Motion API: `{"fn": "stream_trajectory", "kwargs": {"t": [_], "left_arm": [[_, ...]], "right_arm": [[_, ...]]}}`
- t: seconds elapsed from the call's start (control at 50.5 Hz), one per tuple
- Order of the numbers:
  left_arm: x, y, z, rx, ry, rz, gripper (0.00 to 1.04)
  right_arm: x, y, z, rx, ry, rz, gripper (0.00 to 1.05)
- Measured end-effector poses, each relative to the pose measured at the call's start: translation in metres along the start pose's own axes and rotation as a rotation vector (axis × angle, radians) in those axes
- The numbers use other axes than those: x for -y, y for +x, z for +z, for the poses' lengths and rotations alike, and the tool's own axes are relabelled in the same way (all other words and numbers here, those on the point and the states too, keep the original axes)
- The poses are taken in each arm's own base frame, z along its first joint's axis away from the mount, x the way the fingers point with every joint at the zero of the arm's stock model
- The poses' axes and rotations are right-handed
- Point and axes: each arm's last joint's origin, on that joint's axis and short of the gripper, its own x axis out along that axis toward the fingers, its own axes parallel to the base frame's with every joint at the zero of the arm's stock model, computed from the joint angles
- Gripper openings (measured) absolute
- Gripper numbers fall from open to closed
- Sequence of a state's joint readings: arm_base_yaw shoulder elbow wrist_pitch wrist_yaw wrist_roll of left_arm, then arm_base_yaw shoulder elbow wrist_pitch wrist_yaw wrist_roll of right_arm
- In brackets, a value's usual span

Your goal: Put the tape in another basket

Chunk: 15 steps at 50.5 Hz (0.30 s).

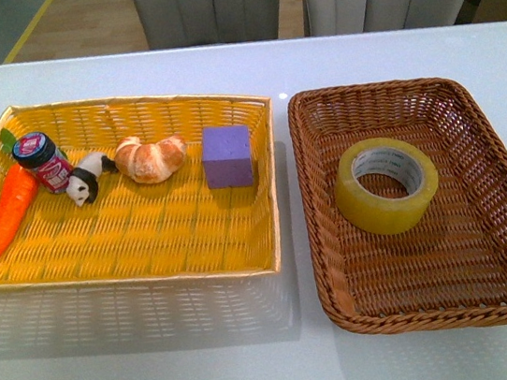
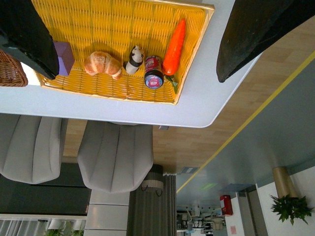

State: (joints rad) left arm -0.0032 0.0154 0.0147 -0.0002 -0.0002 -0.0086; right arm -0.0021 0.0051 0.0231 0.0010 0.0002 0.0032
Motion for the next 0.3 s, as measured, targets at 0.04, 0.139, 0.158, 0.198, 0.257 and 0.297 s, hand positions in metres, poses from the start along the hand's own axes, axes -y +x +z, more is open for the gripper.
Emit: {"fn": "stream_trajectory", "kwargs": {"t": [0.04, 0.139, 0.158, 0.198, 0.257, 0.297], "left_arm": [[0.0000, 0.0000, 0.0000, 0.000, 0.000, 0.000, 0.96], [0.0000, 0.0000, 0.0000, 0.000, 0.000, 0.000, 0.96], [0.0000, 0.0000, 0.0000, 0.000, 0.000, 0.000, 0.96], [0.0000, 0.0000, 0.0000, 0.000, 0.000, 0.000, 0.96], [0.0000, 0.0000, 0.0000, 0.000, 0.000, 0.000, 0.96], [0.0000, 0.0000, 0.0000, 0.000, 0.000, 0.000, 0.96]], "right_arm": [[0.0000, 0.0000, 0.0000, 0.000, 0.000, 0.000, 0.96], [0.0000, 0.0000, 0.0000, 0.000, 0.000, 0.000, 0.96], [0.0000, 0.0000, 0.0000, 0.000, 0.000, 0.000, 0.96], [0.0000, 0.0000, 0.0000, 0.000, 0.000, 0.000, 0.96], [0.0000, 0.0000, 0.0000, 0.000, 0.000, 0.000, 0.96], [0.0000, 0.0000, 0.0000, 0.000, 0.000, 0.000, 0.96]]}}
